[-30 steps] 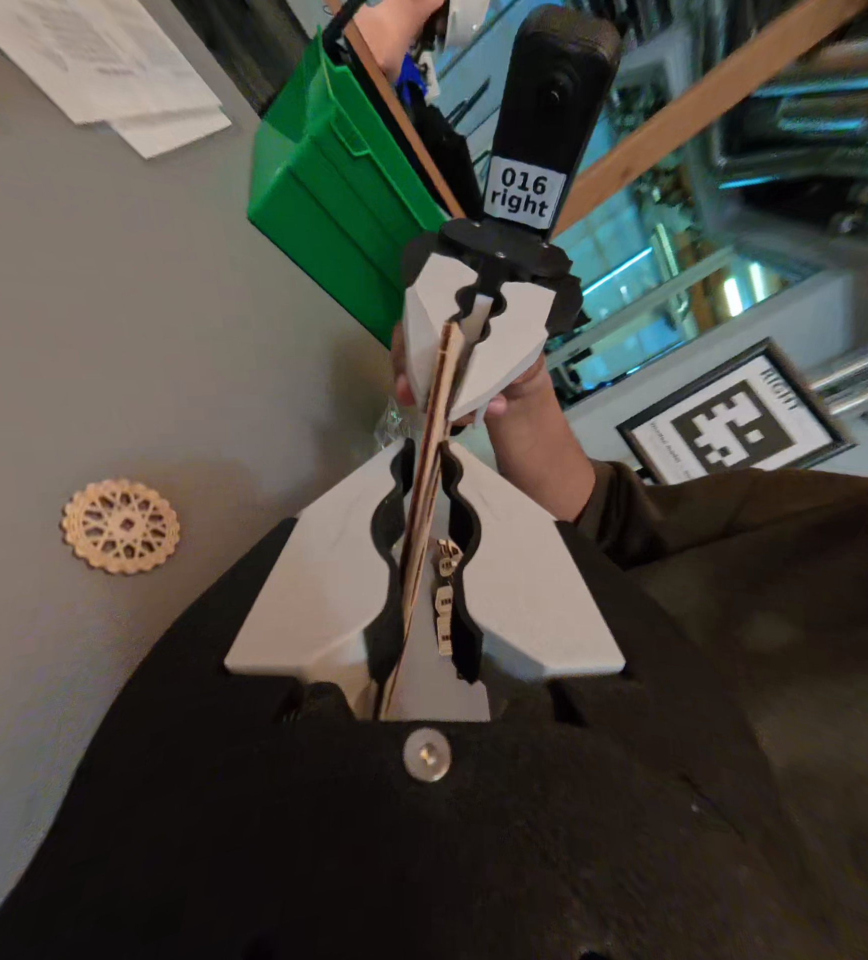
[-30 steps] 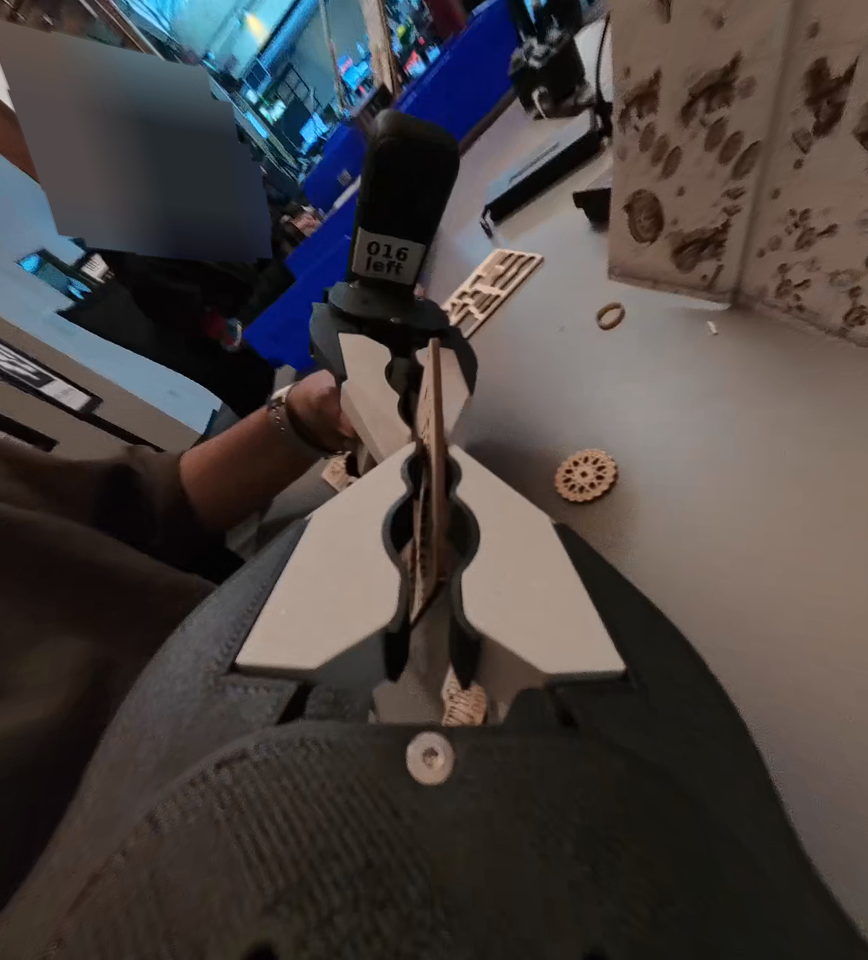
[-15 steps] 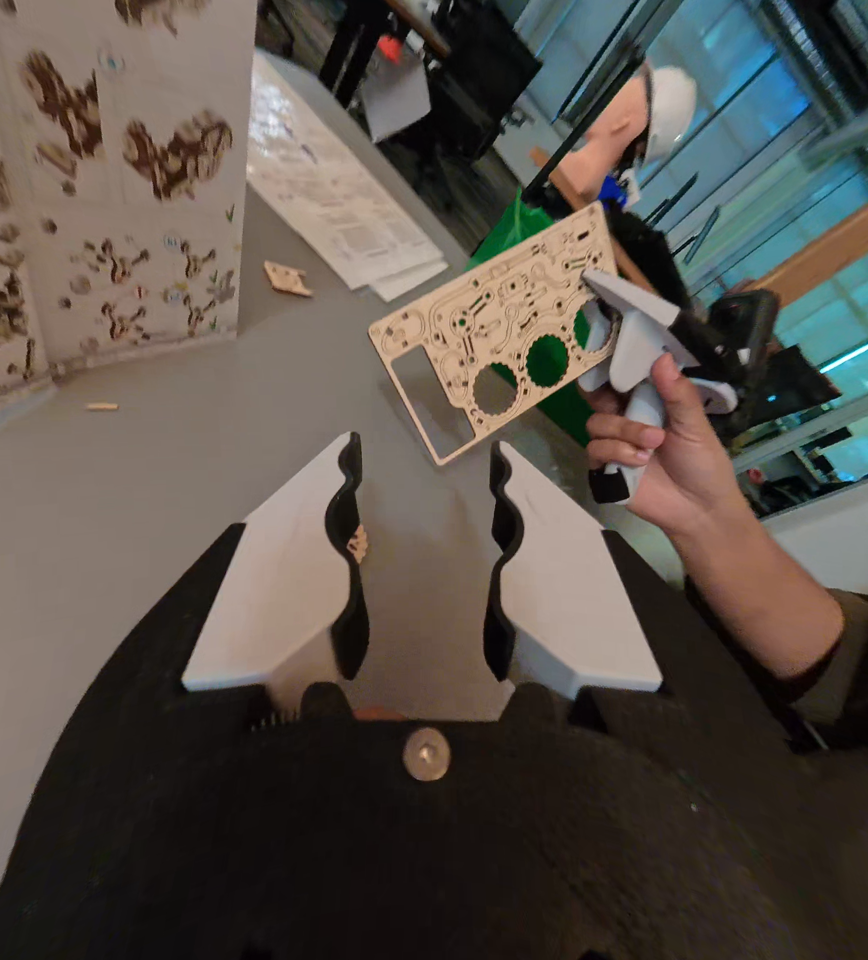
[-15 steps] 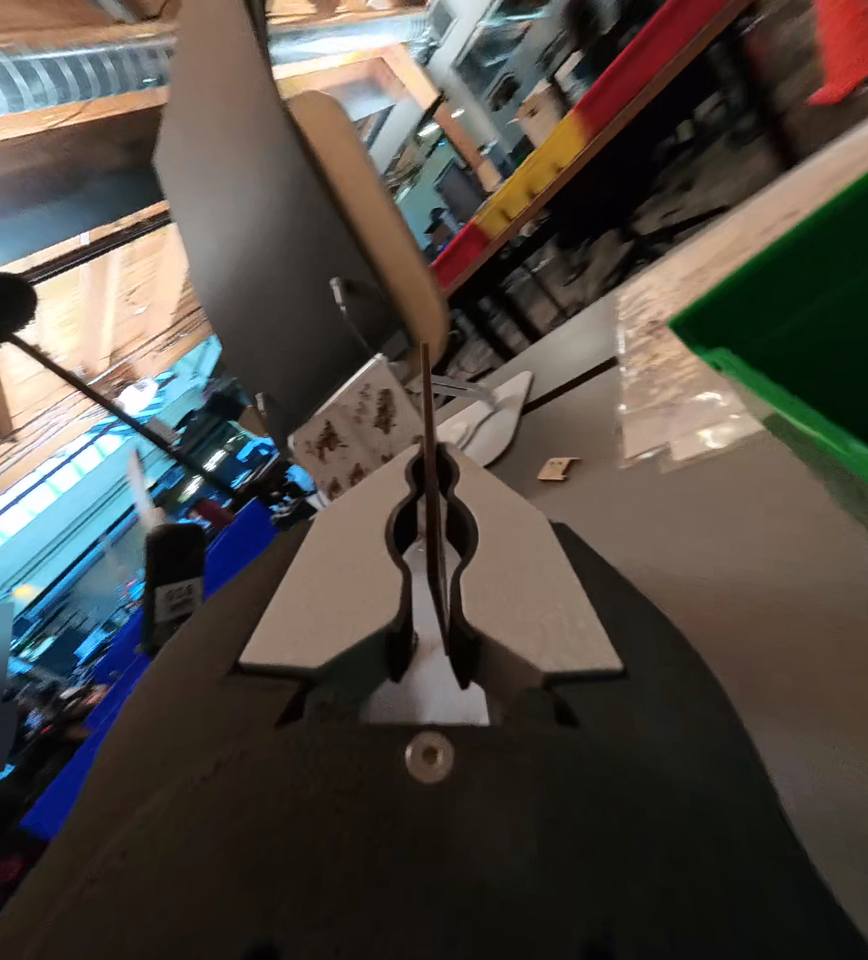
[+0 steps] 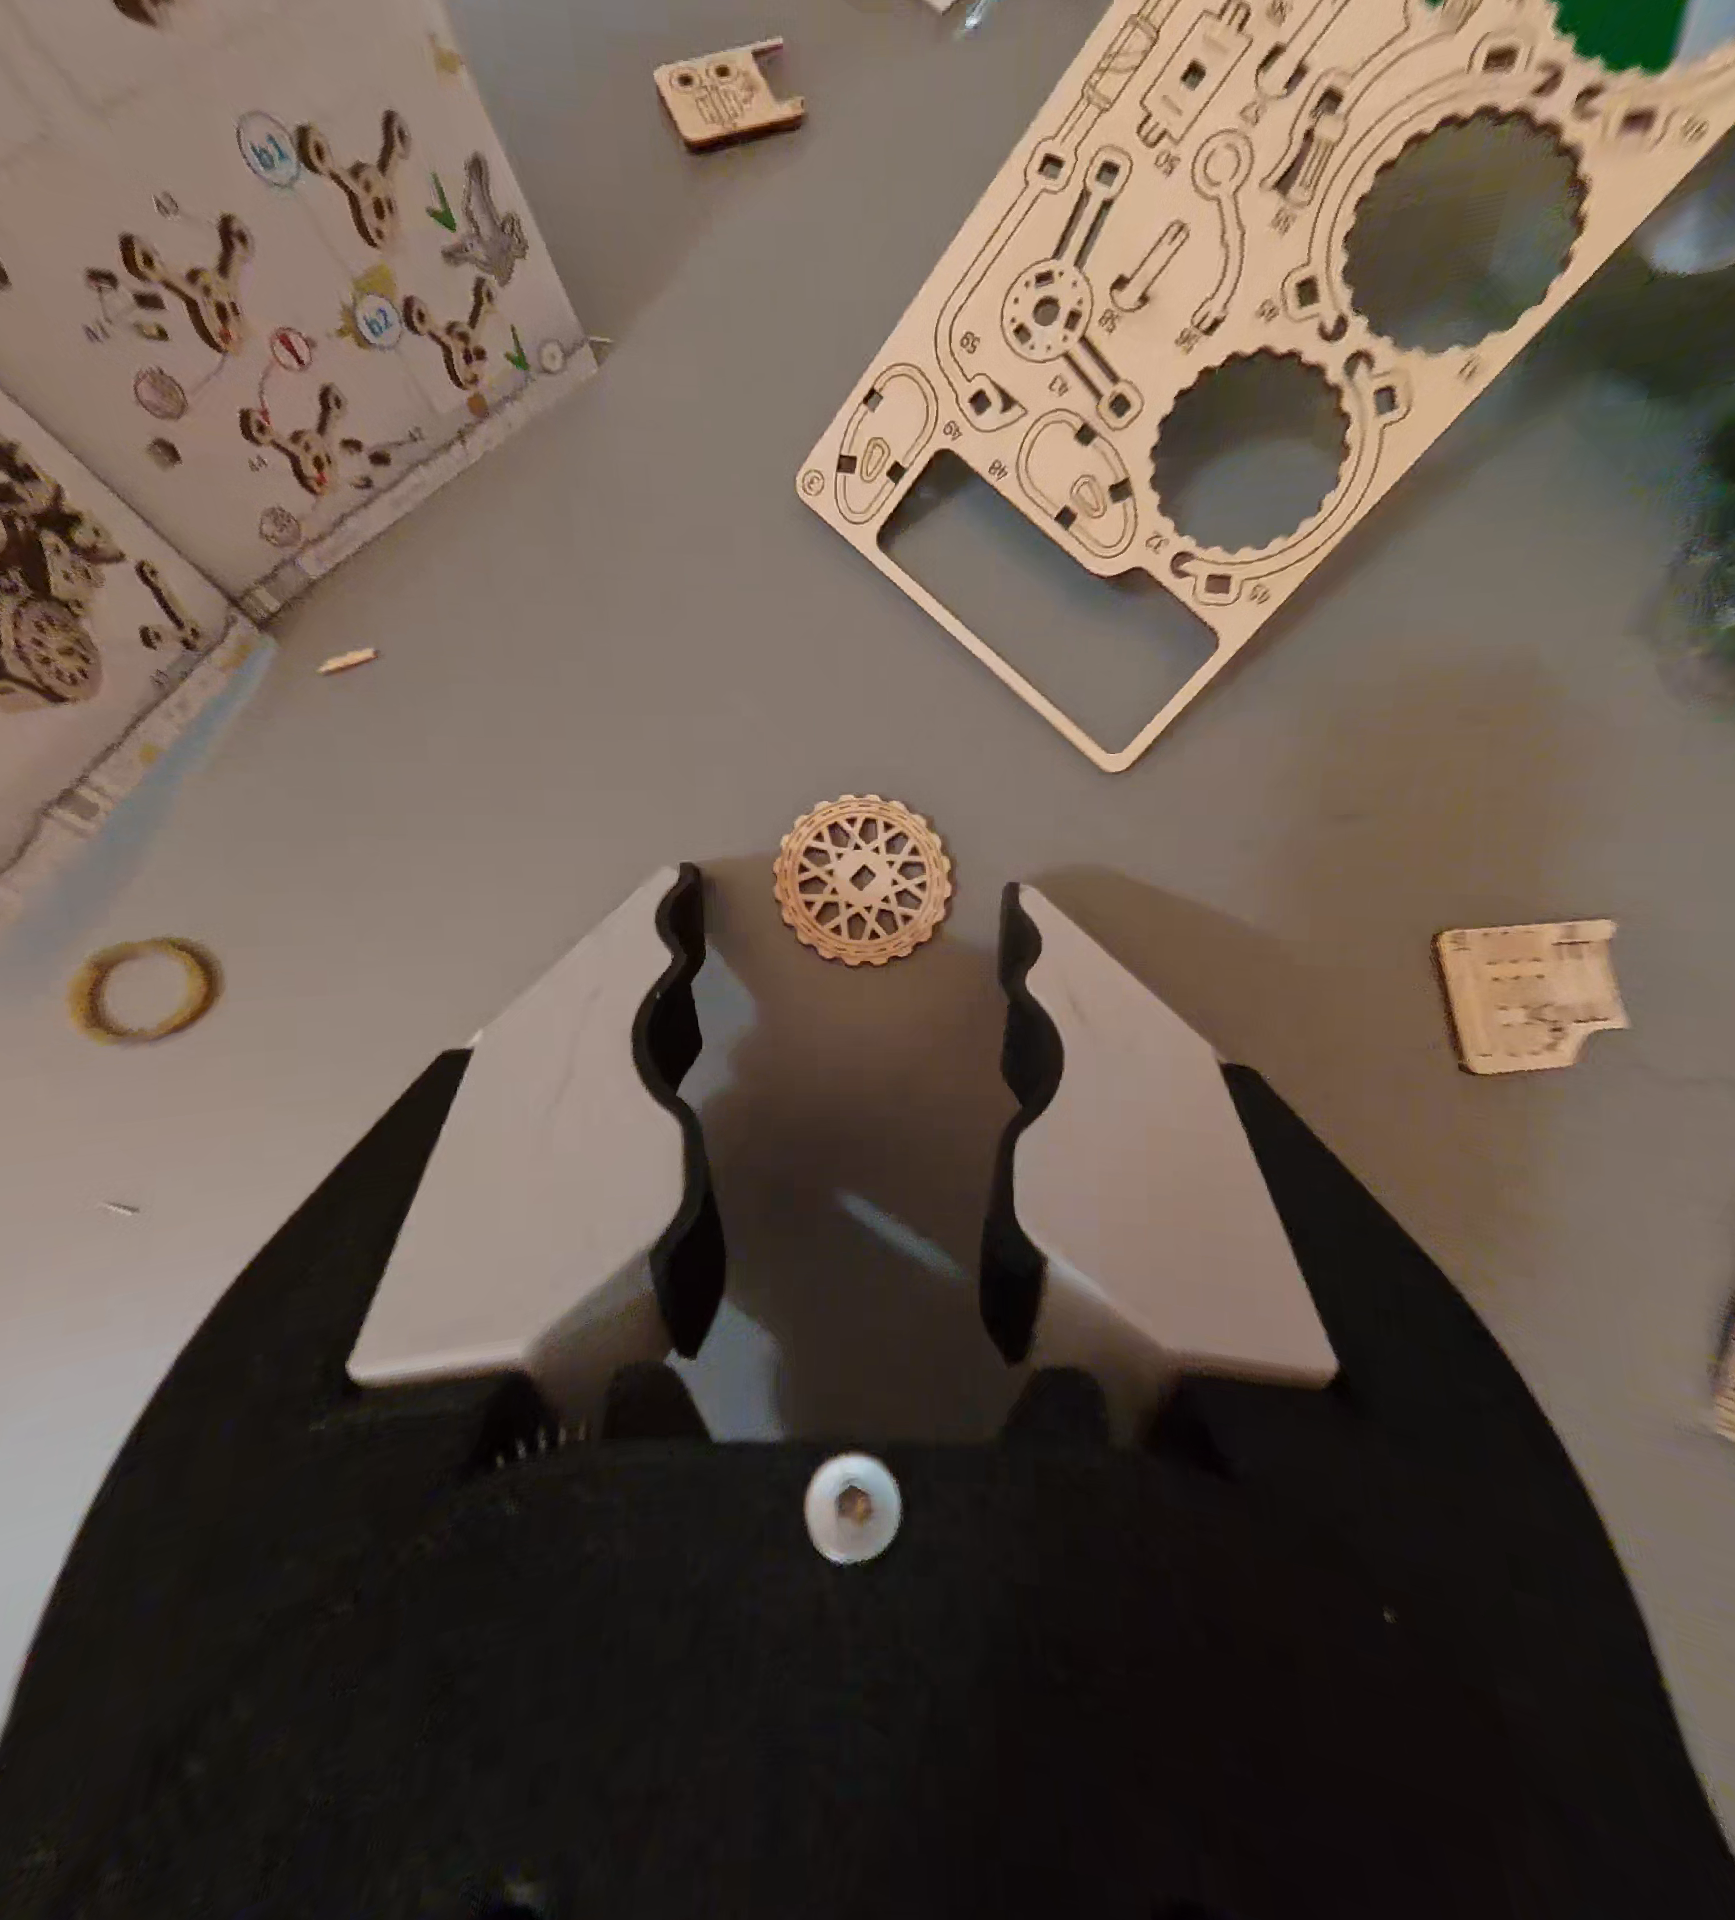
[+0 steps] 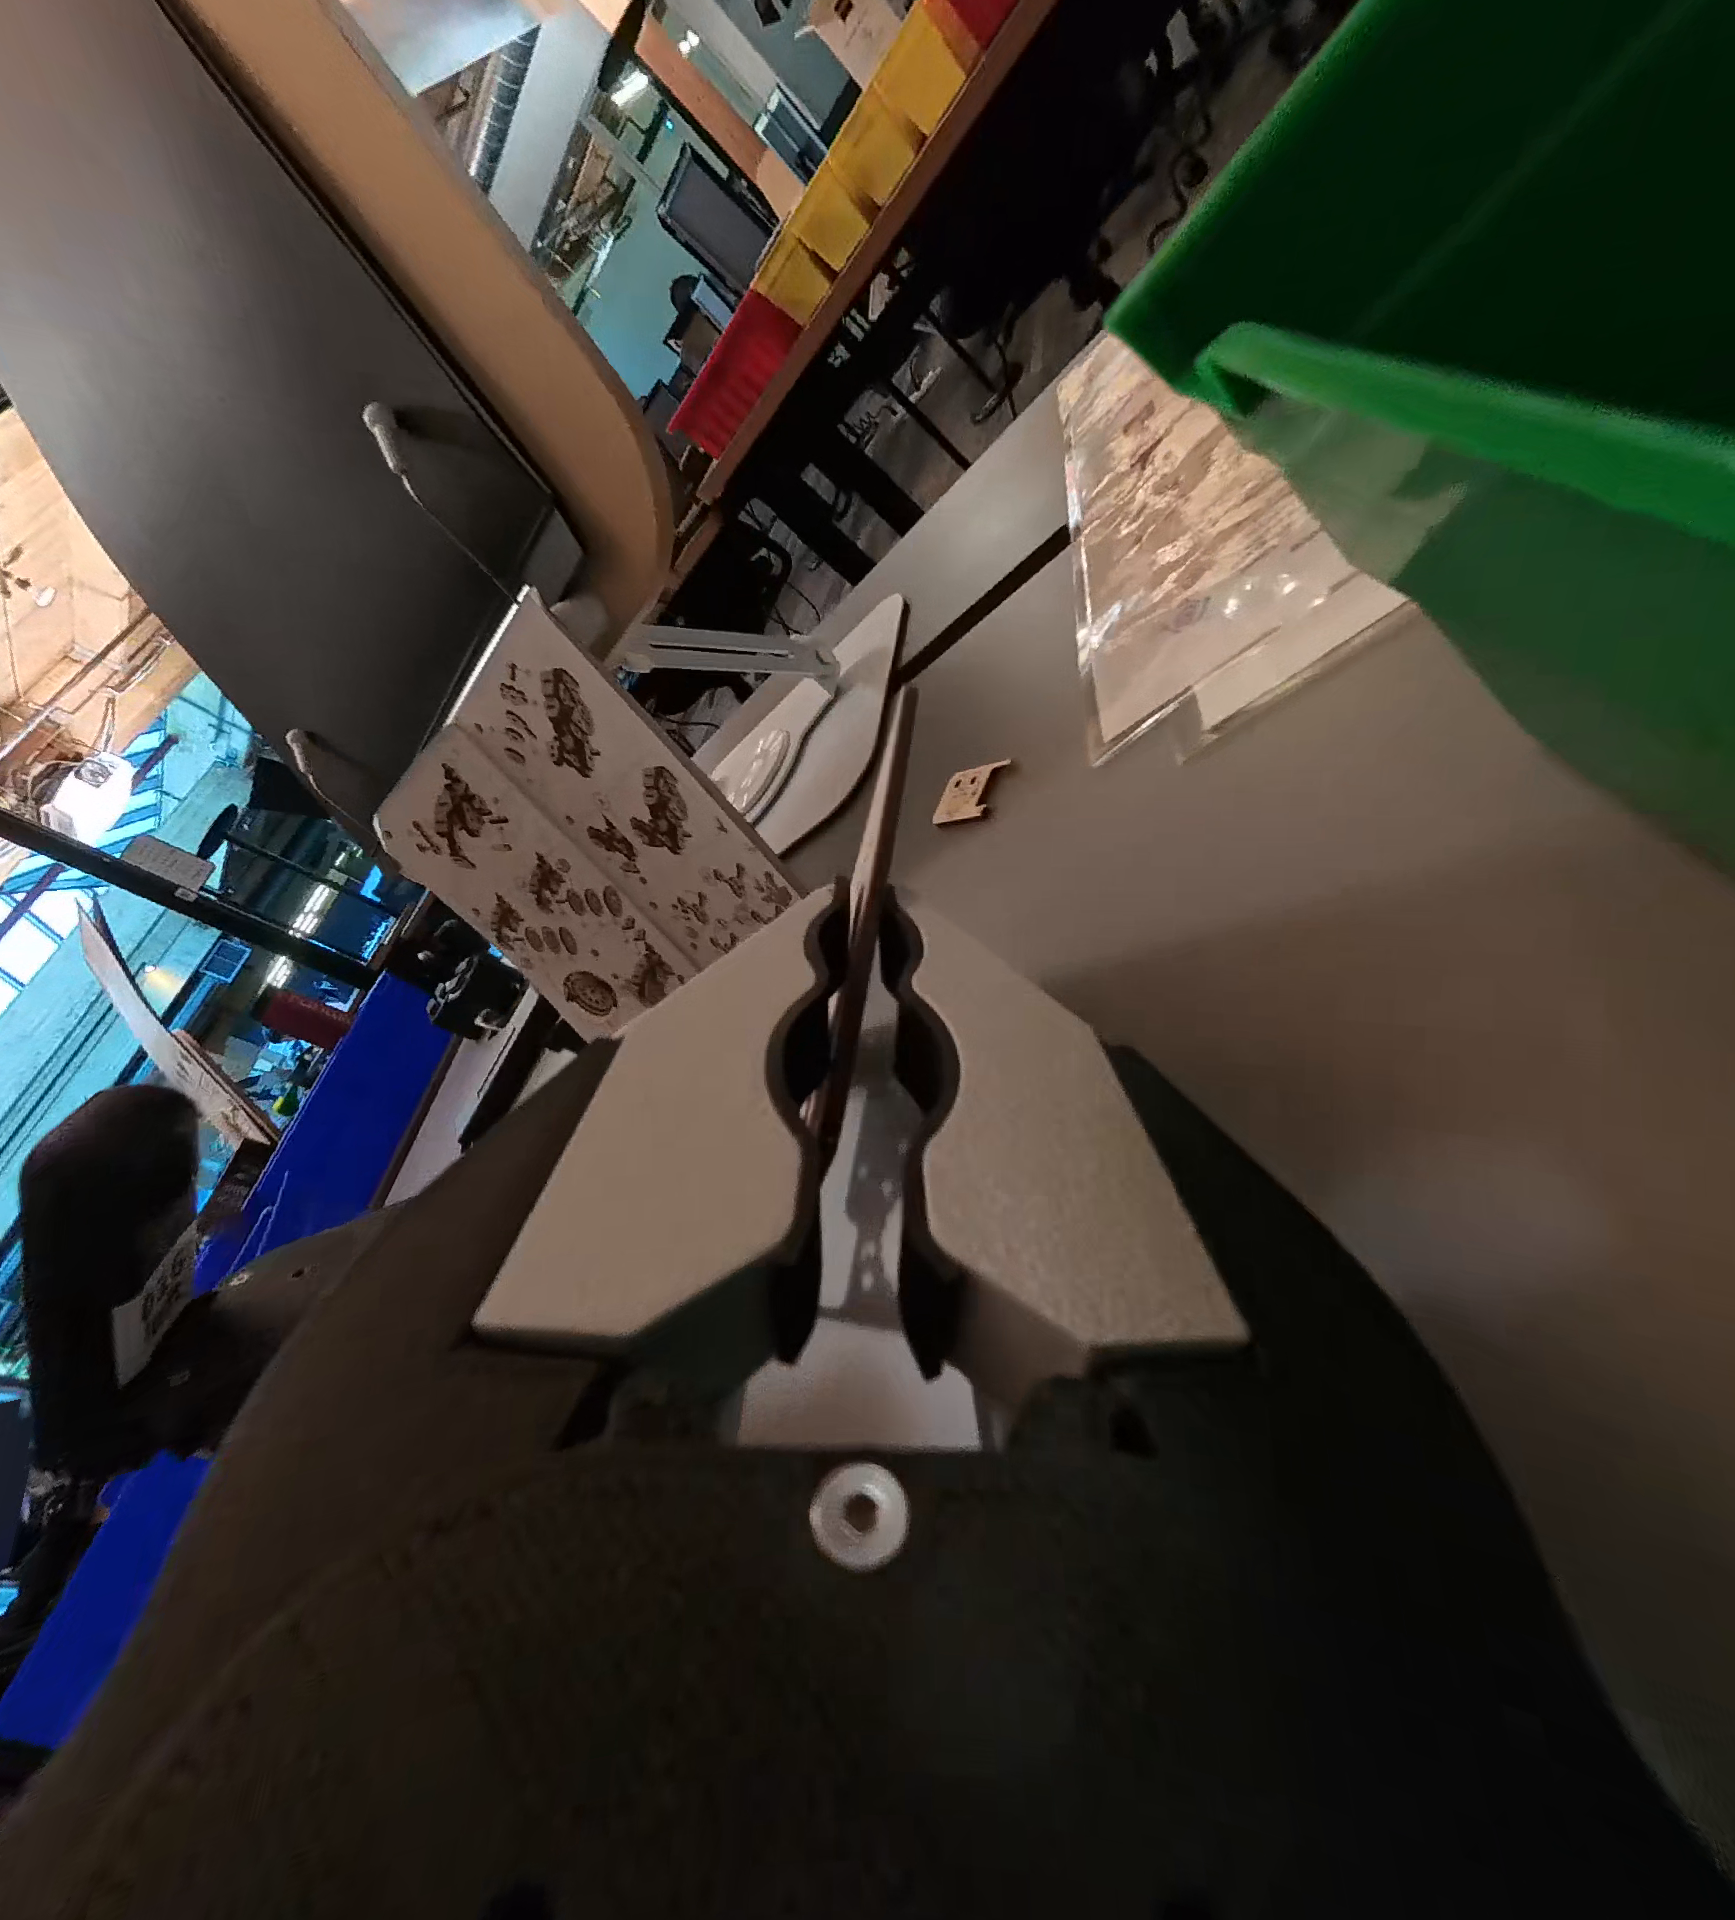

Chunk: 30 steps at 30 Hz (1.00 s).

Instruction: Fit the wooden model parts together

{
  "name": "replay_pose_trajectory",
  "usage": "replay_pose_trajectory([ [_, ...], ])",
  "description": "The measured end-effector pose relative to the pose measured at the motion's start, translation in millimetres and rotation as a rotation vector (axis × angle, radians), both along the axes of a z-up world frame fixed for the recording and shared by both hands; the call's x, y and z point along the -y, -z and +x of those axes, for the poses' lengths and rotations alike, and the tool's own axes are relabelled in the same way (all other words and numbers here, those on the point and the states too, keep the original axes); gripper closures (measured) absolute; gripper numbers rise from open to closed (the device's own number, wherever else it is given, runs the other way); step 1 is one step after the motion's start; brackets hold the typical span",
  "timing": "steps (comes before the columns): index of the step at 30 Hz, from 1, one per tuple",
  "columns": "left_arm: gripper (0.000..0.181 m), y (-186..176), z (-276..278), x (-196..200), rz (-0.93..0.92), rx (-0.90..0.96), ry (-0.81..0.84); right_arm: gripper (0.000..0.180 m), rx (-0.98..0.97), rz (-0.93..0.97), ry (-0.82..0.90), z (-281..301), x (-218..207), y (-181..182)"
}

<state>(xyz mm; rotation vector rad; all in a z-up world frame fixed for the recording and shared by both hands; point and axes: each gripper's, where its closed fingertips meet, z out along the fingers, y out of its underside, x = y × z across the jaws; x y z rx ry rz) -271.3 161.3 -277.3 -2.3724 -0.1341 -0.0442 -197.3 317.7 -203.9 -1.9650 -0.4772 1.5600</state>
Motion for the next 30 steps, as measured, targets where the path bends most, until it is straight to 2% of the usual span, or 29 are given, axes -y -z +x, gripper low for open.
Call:
replay_pose_trajectory([
  [2, 0.134, -0.8, 1.7, -2.0, 0.01, -0.044, 0.008, 0.177, 0.022, -0.017, -0.018, -0.6, -0.8, 5.5],
  [4, 0.149, -1.1, 5.5, -2.4, 0.011, -0.026, 0.019, 0.166, 0.054, -0.038, -0.051, -2.7, 1.1, 12.4],
  [10, 0.15, -4.6, 1.8, -0.3, 0.037, -0.029, 0.029, 0.137, 0.085, -0.13, -0.203, -12.0, 20.0, 23.2],
  [13, 0.149, -23.0, 1.5, -2.1, 0.114, -0.065, 0.046, 0.126, 0.094, -0.119, -0.239, -12.2, 23.7, 20.4],
  [19, 0.149, -66.2, 12.8, -0.2, 0.247, -0.243, 0.117, 0.089, 0.384, 0.039, -0.448, -6.6, 55.1, 42.4],
  [24, 0.149, -74.7, 34.2, 9.9, 0.314, -0.146, 0.14, 0.087, 0.48, 0.188, -0.533, 17.2, 73.1, 40.4],
  [28, 0.149, -81.7, 44.8, 14.7, 0.37, -0.101, 0.133, 0.098, 0.405, 0.307, -0.628, 28.7, 85.8, 18.6],
  [30, 0.149, -88.4, 53.6, 16.4, 0.402, -0.119, 0.141, 0.109, 0.29, 0.302, -0.646, 27.6, 94.0, -4.1],
])
